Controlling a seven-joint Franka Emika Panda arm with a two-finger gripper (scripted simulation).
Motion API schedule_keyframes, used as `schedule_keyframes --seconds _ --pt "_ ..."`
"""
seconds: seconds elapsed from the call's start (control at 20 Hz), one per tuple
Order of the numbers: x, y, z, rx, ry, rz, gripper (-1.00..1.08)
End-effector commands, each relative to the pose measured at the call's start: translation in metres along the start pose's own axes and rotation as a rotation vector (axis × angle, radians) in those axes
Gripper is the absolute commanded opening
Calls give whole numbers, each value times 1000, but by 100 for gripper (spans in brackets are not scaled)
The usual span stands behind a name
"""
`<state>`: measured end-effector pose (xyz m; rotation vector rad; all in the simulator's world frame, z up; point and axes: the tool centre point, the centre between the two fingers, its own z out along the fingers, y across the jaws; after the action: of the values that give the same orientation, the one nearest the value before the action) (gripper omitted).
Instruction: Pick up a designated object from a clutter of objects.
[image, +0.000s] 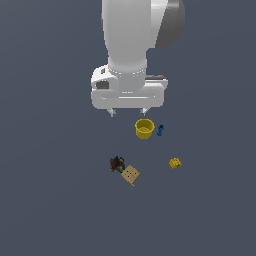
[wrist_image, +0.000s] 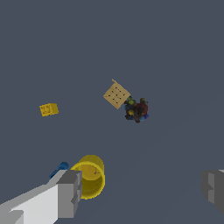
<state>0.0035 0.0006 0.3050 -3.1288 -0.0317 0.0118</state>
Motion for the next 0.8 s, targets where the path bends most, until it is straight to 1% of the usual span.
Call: schedule_keyframes --seconds 0.0,0.35,0.75 --pt "0 0 0 0 0 0 100" --pt "4 -5 5 -1 1 38 100" --pt "14 -20 21 -4 1 136 100"
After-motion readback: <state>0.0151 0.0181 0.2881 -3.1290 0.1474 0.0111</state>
